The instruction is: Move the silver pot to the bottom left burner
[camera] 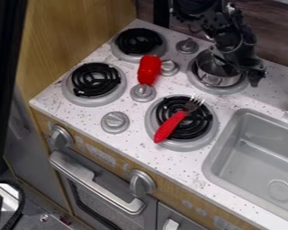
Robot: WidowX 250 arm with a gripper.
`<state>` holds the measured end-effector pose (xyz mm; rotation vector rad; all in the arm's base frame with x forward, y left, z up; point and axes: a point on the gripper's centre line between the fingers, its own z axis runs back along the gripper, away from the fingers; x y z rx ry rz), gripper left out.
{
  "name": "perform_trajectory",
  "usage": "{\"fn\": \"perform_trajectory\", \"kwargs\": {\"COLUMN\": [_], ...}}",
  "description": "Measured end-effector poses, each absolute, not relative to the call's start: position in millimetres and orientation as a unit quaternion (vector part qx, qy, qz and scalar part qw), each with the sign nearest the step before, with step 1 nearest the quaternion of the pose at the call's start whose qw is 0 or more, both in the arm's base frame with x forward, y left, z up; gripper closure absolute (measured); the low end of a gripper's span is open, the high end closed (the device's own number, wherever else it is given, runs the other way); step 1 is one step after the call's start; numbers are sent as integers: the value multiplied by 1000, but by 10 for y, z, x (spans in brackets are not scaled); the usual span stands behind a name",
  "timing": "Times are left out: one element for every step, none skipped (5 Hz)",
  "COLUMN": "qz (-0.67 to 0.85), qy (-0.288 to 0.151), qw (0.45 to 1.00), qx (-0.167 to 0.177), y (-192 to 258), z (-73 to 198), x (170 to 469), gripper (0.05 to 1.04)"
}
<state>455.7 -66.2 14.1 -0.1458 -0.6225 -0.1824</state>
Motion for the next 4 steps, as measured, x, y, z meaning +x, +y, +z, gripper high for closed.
{"fn": "perform_trajectory", "kwargs": {"qz": [-88, -78, -76, -63], "qy": [-322, -329, -333, -320], "qw": [941, 940, 939, 944], "qx": [-48, -45, -40, -50], "y": [-598, -588, -550, -566], "z": [17, -54, -138, -303], "x": [4705, 4816, 4910, 4922], "gripper": [88, 88, 88, 110]}}
